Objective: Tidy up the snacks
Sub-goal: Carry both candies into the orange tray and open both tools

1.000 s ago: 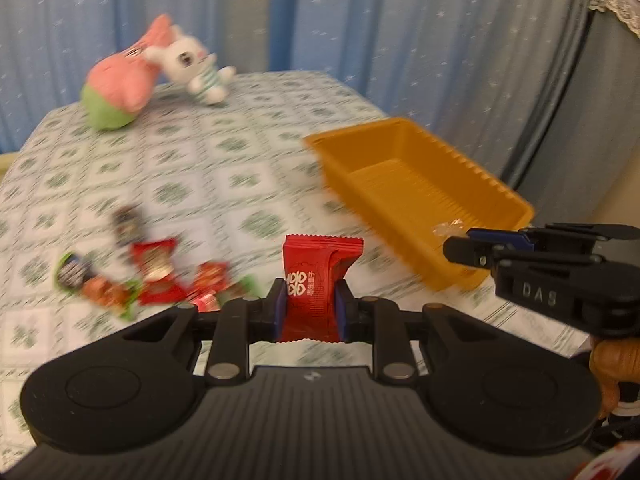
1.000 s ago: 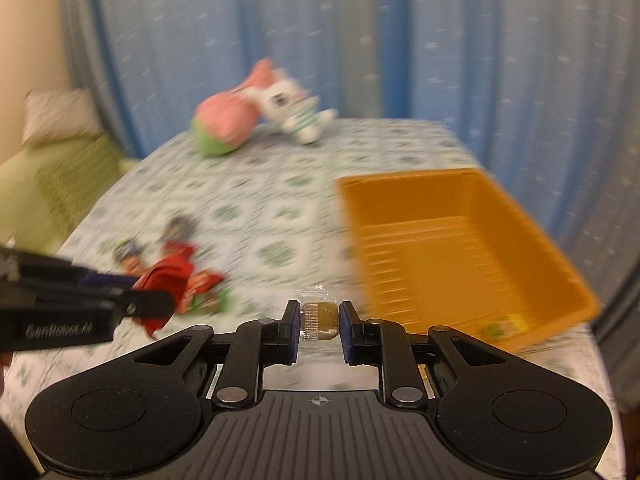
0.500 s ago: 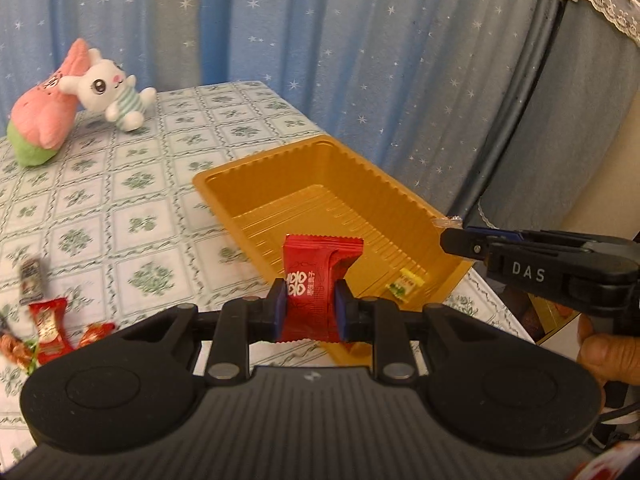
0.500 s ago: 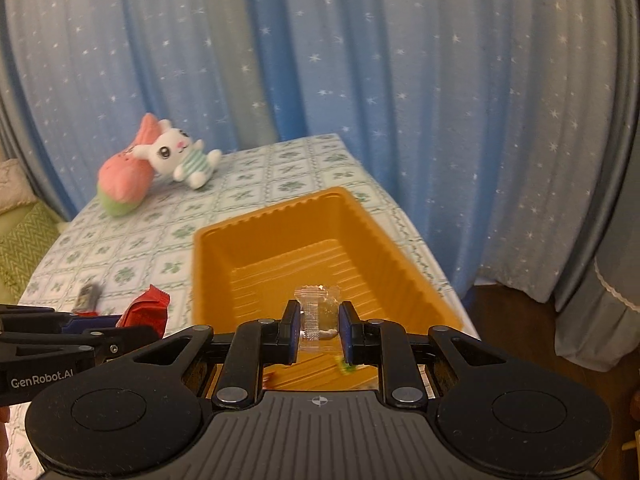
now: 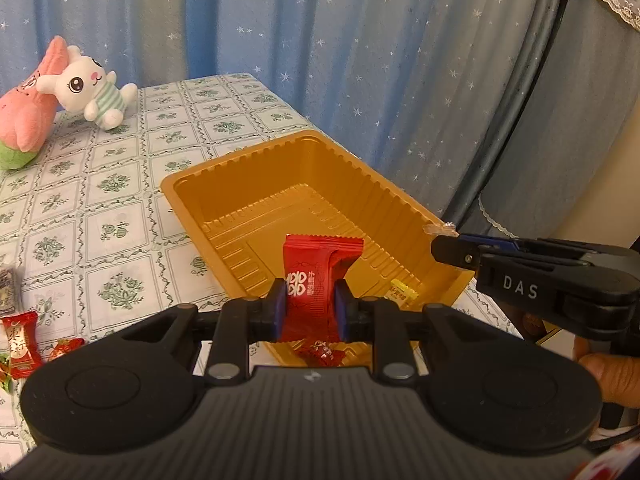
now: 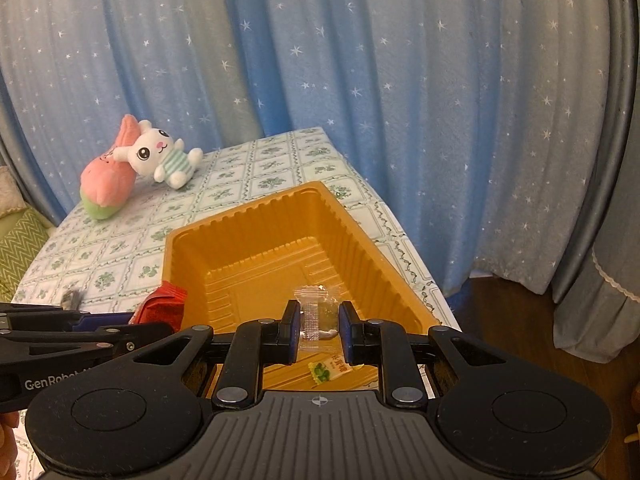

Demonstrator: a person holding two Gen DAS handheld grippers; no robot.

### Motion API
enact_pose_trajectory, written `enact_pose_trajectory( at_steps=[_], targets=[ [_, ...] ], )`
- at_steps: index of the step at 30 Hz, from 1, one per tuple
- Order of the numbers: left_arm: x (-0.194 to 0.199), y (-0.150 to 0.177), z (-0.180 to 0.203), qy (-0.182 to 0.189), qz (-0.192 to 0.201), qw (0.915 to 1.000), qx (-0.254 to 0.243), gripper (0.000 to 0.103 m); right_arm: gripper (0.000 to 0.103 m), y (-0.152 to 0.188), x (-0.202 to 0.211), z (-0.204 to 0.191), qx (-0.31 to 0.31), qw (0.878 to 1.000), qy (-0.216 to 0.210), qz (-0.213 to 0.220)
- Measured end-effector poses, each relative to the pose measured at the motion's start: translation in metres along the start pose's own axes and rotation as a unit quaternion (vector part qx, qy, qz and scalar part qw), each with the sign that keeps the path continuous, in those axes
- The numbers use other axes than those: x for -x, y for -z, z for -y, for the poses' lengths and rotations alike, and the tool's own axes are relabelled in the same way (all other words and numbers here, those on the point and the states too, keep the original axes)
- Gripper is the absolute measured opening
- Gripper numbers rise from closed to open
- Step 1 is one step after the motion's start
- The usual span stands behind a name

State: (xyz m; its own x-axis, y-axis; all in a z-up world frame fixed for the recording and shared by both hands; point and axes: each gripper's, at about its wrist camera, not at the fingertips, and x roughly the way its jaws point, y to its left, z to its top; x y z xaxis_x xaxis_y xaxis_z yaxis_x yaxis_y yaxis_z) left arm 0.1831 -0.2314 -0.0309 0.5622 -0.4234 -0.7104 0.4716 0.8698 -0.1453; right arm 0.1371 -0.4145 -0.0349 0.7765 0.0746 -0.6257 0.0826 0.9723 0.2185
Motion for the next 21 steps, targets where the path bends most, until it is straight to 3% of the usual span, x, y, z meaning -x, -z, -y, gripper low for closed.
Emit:
enact_pose_trajectory(
  at_steps=[6, 8, 9, 21],
  targets=[
    [-0.008, -0.003, 0.005, -0.001, 0.001, 1.0000, -0.008, 0.023, 0.021, -0.002, -0.003, 0.003, -0.003, 1.000, 0.002, 0.001],
    [-0.009, -0.002, 0.005, -0.002, 0.002, 0.9999, -0.010, 0.036, 0.021, -0.003, -0.003, 0.004, -0.003, 1.000, 0.002, 0.001],
    [-0.008, -0.002, 0.005, -0.001, 0.002, 0.9999, -0.010, 0.038, 0.021, -0.003, -0.003, 0.004, -0.003, 1.000, 0.001, 0.001],
    [0.020, 0.020, -0.023, -0.036, 0.004, 0.9993, 0.010, 0.040, 0.021, -0.005, -0.005, -0.007, -0.001, 1.000, -0.015, -0.001]
  ],
)
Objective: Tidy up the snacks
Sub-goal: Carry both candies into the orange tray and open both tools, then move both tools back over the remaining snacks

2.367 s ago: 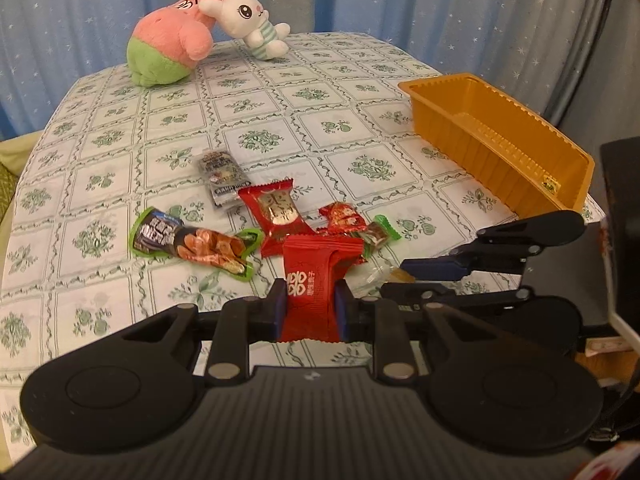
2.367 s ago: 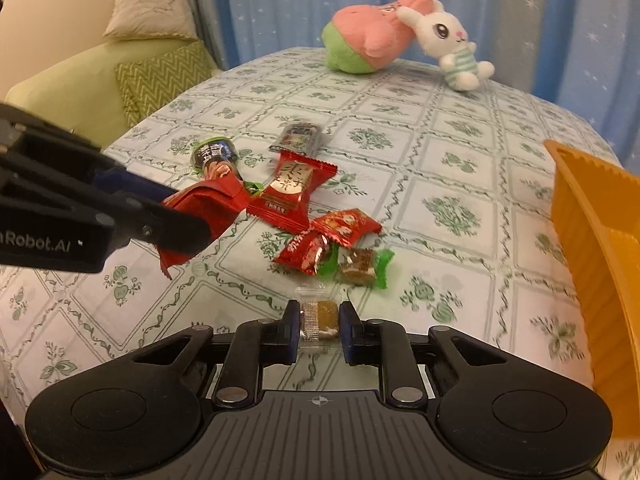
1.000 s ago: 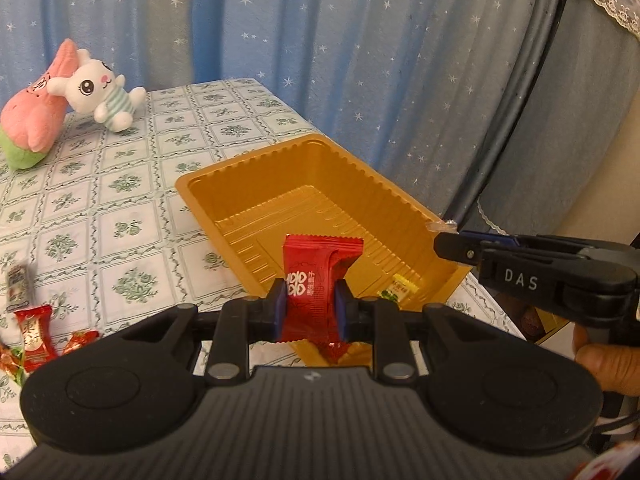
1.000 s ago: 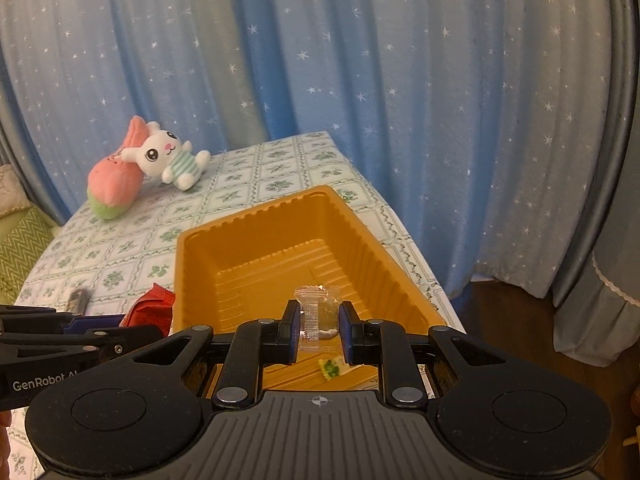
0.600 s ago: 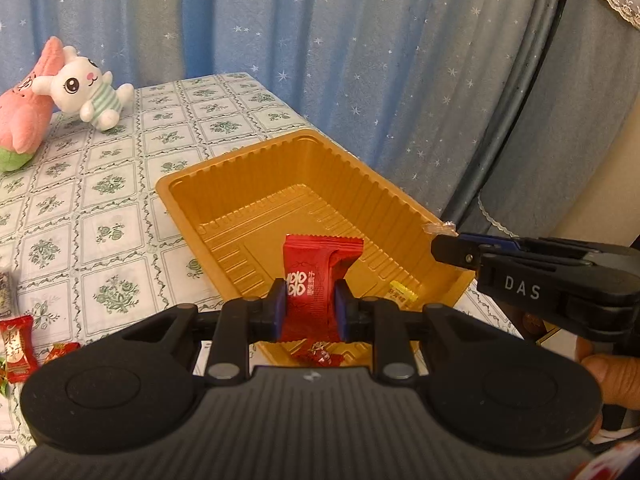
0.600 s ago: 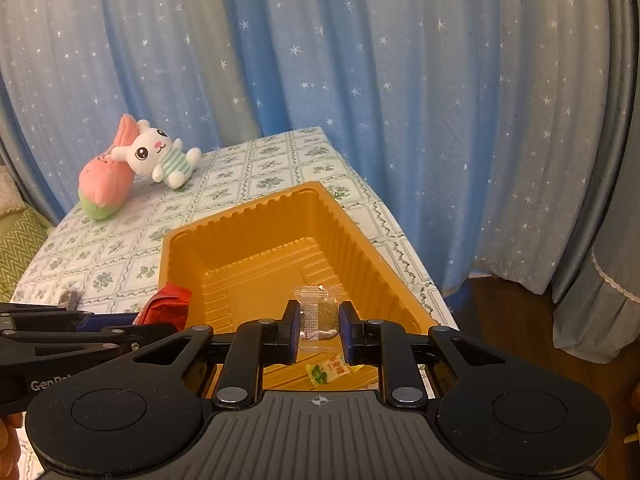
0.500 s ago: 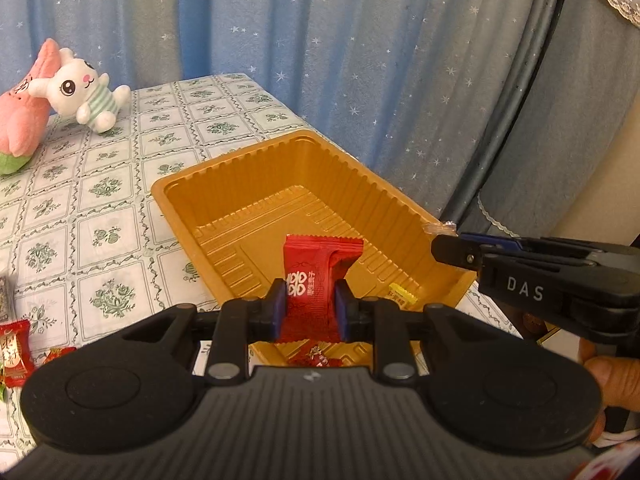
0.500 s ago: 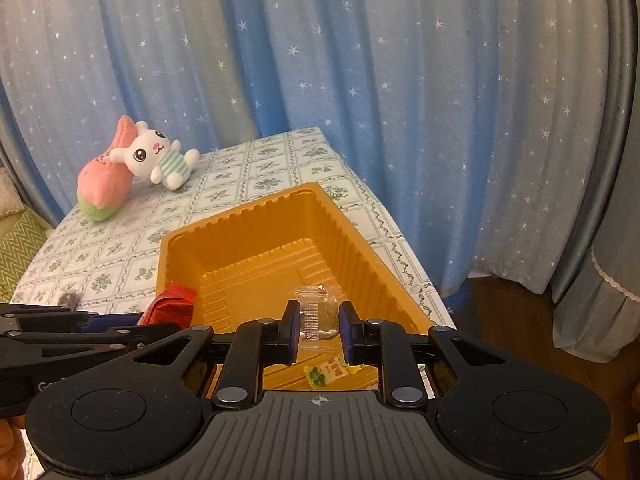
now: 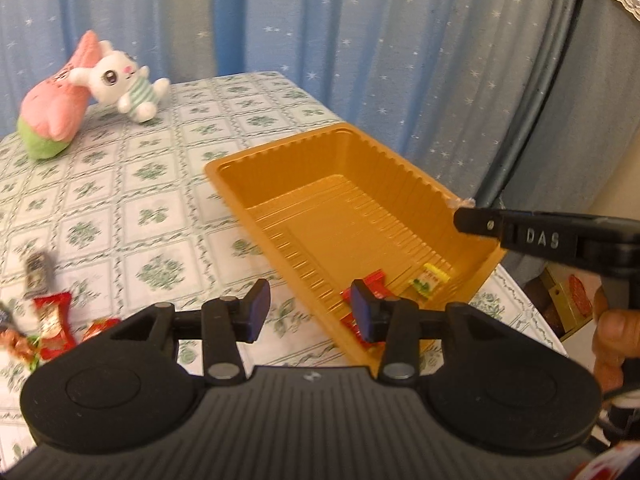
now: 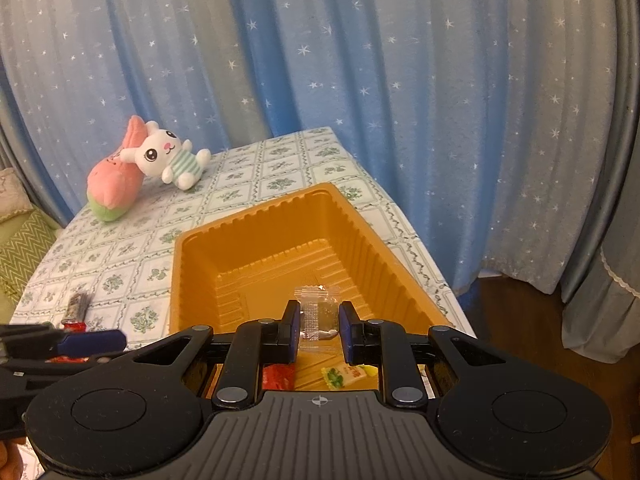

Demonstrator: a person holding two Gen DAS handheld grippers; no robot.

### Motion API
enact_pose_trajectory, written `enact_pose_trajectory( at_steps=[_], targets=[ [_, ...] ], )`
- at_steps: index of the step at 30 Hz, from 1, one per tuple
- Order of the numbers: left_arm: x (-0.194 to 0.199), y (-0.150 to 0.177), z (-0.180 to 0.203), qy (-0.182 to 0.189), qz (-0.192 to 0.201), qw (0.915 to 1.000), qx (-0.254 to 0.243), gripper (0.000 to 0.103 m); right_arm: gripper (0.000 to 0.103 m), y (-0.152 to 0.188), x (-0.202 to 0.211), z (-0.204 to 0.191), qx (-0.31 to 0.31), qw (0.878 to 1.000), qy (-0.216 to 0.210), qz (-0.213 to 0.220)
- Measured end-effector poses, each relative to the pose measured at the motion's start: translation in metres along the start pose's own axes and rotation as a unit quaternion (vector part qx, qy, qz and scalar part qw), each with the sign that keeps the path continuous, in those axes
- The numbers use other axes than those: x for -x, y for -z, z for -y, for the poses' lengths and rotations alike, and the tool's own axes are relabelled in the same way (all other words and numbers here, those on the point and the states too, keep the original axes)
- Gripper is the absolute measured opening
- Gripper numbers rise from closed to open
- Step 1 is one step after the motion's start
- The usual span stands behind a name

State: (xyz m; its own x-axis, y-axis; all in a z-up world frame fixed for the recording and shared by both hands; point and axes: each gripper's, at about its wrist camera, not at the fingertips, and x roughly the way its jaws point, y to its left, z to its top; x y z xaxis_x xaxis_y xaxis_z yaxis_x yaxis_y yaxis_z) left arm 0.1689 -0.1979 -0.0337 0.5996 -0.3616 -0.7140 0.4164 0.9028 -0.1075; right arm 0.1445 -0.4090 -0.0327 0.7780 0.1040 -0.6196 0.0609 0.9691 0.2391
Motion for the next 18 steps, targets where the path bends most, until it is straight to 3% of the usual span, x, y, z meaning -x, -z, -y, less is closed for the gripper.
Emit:
enact_pose_trajectory(
  at_steps=[6, 8, 9, 18],
  targets=[
    [0.012, 0.009, -0.014, -0.011, -0.003, 0.9999, 0.011, 0.048, 0.025, -0.006, -0.005, 0.000, -0.025, 0.999, -0.033, 0.005],
    [0.017, 0.013, -0.019, -0.011, -0.004, 0.9998, 0.014, 0.051, 0.048, -0.007, -0.005, 0.002, -0.038, 0.999, -0.037, 0.008],
    [0.020, 0.016, -0.021, -0.013, -0.004, 0.9998, 0.017, 0.051, 0.051, -0.007, -0.002, 0.003, -0.042, 0.998, -0.036, 0.013],
    [0.048, 0.041, -0.041, -0.031, -0.005, 0.9987, 0.039, 0.058, 0.053, 0.003, 0.025, -0.001, -0.056, 0.998, -0.011, 0.010]
  ],
)
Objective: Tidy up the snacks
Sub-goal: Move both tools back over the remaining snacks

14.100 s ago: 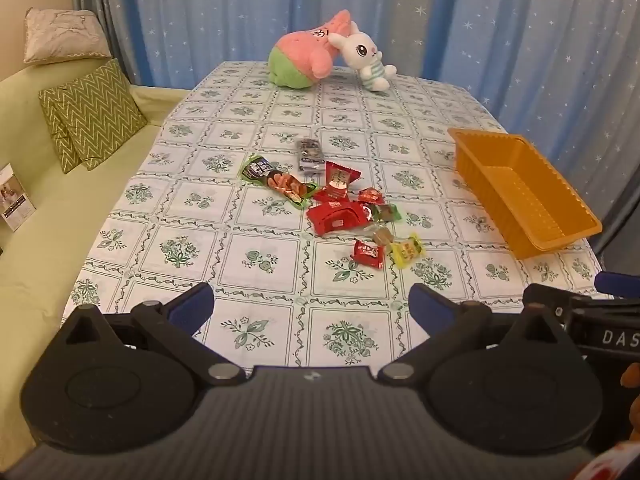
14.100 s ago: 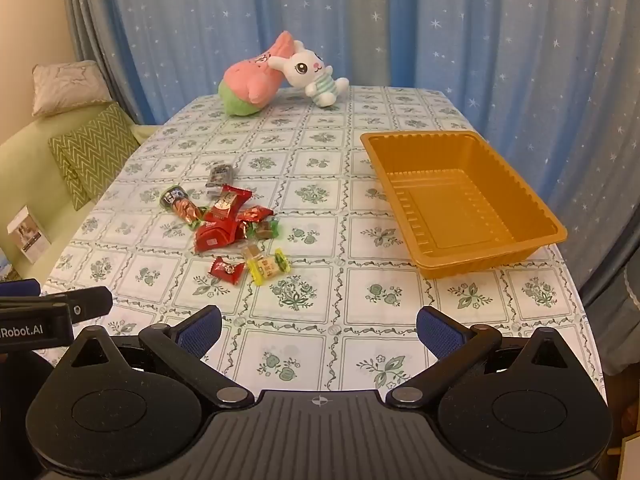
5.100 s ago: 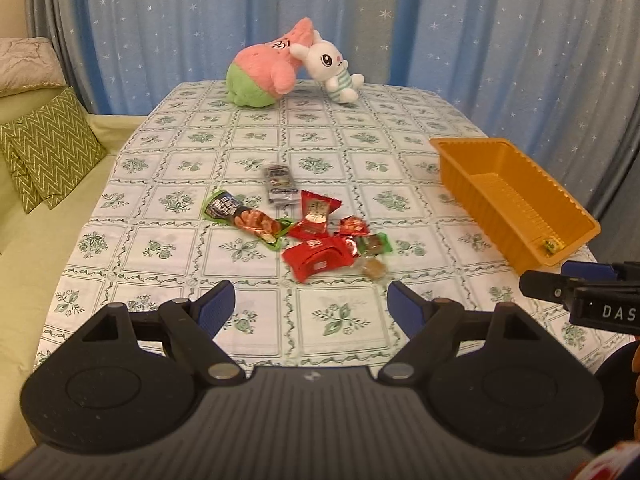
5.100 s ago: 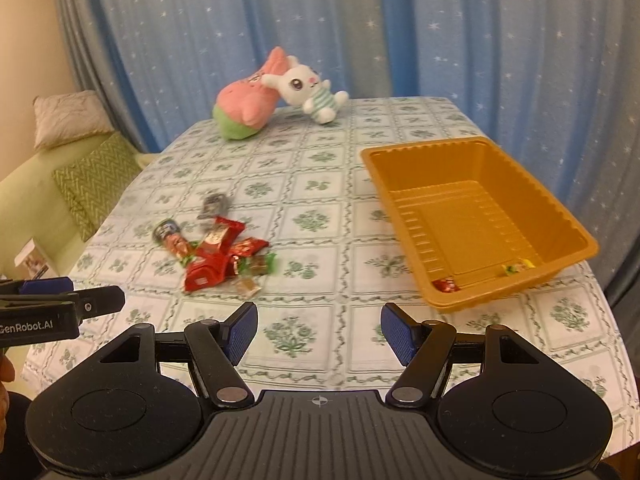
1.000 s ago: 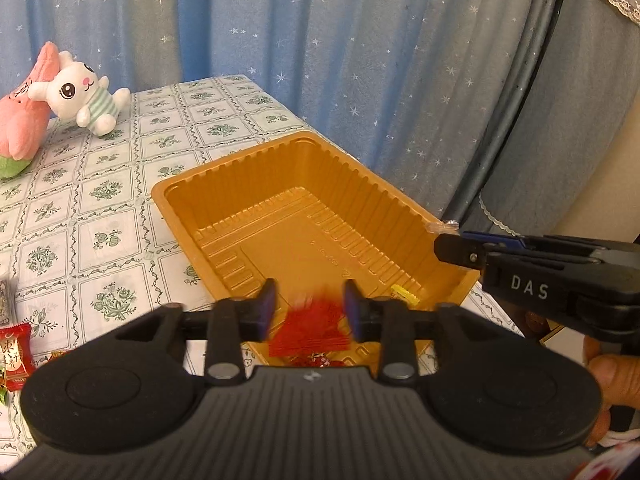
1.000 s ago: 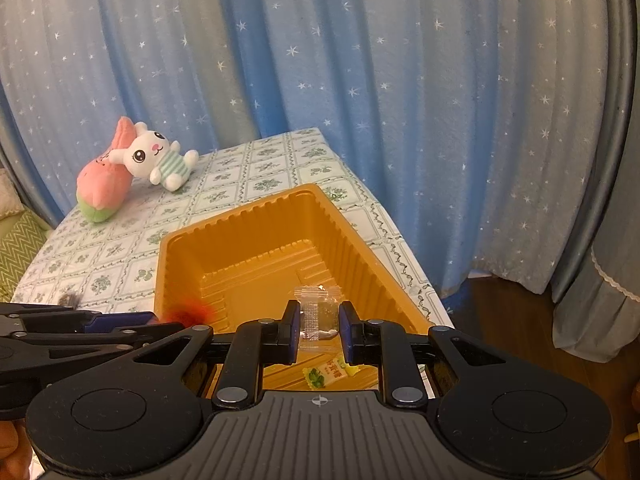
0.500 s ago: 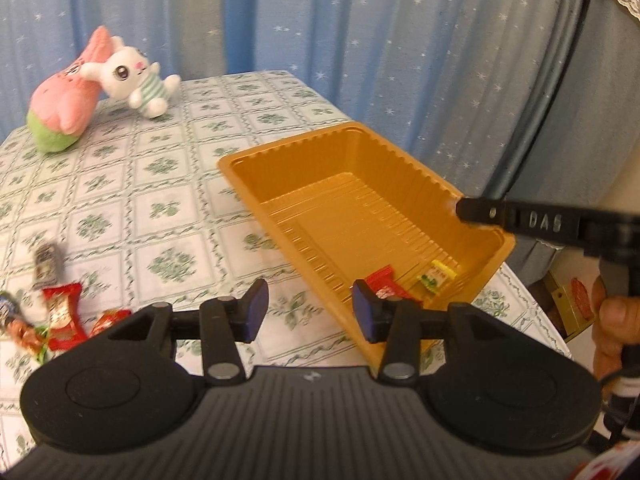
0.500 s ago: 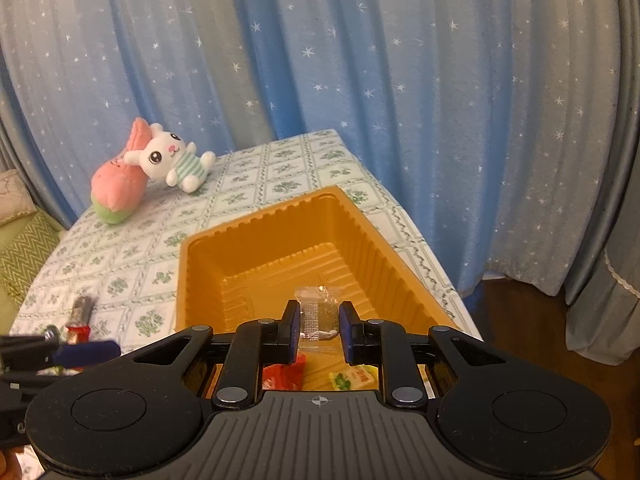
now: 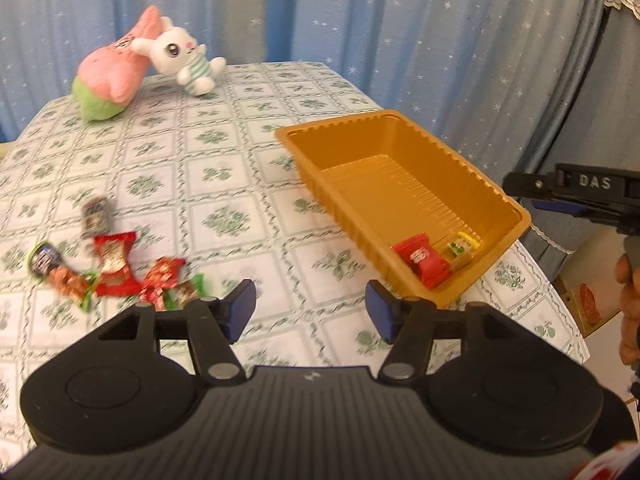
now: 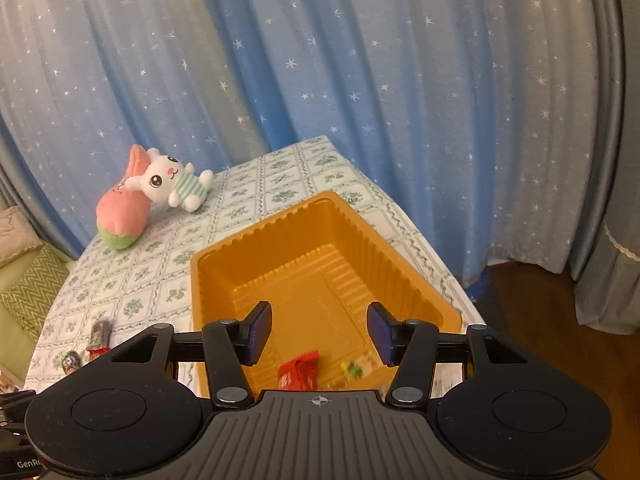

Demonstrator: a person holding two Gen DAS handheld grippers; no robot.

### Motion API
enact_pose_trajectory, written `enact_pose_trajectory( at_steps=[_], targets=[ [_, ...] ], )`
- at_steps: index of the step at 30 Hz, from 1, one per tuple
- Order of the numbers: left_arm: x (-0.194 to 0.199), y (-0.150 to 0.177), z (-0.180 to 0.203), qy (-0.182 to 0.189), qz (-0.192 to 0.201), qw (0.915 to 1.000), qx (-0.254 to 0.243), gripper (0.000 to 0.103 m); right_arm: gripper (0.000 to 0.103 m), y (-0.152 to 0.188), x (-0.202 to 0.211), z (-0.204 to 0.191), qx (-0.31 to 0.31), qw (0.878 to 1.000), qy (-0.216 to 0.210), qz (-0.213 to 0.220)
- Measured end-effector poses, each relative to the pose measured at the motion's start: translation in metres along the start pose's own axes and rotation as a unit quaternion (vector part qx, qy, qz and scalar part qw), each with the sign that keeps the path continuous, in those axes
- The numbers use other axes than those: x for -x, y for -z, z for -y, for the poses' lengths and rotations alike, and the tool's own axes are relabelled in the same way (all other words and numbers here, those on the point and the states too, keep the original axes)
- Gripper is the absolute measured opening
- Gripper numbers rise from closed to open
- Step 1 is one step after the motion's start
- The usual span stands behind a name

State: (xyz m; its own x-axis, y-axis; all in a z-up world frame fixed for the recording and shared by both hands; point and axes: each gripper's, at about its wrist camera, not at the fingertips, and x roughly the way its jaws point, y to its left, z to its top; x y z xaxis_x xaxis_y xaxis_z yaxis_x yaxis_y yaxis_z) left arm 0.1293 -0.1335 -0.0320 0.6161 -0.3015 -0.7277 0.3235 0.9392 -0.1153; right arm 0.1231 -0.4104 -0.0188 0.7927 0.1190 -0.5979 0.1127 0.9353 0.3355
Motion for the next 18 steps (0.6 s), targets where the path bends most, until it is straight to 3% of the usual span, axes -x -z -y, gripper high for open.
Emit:
enact_pose_trajectory(
  at_steps=[9, 18],
  targets=[
    [0.040, 0.030, -0.028, -0.035, 0.007, 0.9994, 0.002, 0.065, 0.053, 0.033, 0.031, -0.049, 0.047, 0.999, -0.021, -0.008],
    [0.077, 0.052, -0.072, -0.076, 0.015, 0.9963, 0.037, 0.068, 0.053, 0.067, 0.040, -0.102, 0.088, 0.994, -0.056, -0.033]
  ],
)
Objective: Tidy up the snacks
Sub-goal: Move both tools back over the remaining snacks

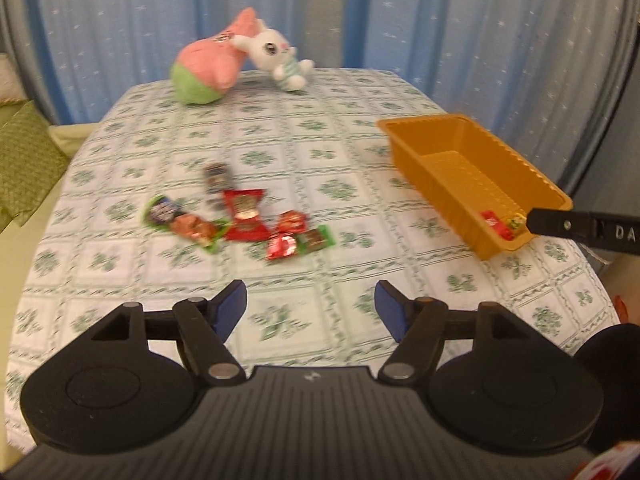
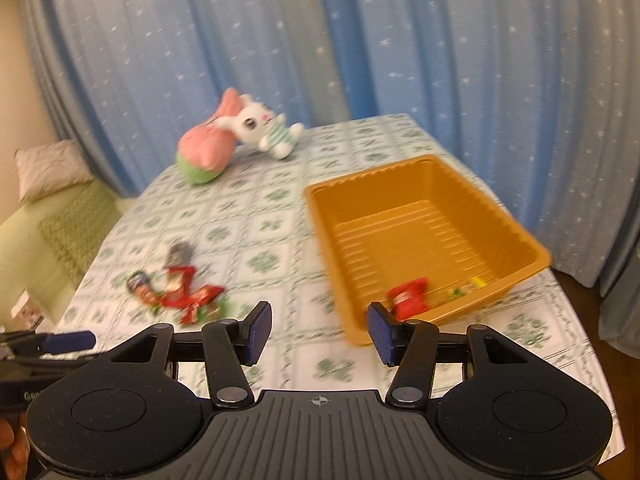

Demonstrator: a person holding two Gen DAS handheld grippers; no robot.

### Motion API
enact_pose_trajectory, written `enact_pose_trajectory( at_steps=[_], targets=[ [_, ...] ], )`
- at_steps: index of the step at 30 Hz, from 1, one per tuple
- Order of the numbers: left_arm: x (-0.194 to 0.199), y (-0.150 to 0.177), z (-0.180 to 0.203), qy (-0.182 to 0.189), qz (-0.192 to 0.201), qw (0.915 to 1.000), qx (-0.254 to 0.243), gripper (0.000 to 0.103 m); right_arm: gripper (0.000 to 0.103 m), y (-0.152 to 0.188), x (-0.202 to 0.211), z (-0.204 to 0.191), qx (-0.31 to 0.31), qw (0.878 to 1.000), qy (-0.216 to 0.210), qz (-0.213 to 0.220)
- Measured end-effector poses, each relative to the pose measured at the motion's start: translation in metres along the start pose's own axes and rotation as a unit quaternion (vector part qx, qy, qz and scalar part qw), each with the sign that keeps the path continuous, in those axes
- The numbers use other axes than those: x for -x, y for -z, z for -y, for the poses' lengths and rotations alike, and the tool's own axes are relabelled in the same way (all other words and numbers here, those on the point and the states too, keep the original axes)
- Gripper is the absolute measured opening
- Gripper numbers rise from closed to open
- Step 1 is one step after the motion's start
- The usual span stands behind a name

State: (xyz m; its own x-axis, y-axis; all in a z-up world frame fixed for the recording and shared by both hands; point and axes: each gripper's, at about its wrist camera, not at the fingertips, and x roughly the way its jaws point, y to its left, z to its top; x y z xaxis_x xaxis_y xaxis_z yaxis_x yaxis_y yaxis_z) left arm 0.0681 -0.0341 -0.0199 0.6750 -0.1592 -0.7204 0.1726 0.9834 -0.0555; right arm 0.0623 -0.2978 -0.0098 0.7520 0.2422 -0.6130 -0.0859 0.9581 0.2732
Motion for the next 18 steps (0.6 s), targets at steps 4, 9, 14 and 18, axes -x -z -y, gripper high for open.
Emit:
enact_pose_trajectory(
  at_steps=[4, 9, 14, 18],
  targets=[
    [0.008, 0.005, -0.016, -0.016, 0.002, 0.9998, 0.012, 0.069, 0.053, 0.004, -0.002, -0.017, 0.014, 1.000, -0.010, -0.007],
    [0.013, 0.008, -0.028, -0.023, 0.004, 0.9994, 0.025, 0.070, 0.053, 0.008, -0.005, -0.034, 0.031, 0.999, -0.018, -0.014],
    [0.010, 0.007, -0.033, -0.025, 0.003, 0.9993, 0.028, 0.070, 0.053, 0.011, -0.011, -0.045, 0.047, 0.998, -0.020, -0.021],
    [0.001, 0.006, -0.035, -0.026, -0.001, 0.9993, 0.028, 0.070, 0.053, 0.015, -0.023, -0.049, 0.062, 0.997, -0.021, -0.031]
  ],
)
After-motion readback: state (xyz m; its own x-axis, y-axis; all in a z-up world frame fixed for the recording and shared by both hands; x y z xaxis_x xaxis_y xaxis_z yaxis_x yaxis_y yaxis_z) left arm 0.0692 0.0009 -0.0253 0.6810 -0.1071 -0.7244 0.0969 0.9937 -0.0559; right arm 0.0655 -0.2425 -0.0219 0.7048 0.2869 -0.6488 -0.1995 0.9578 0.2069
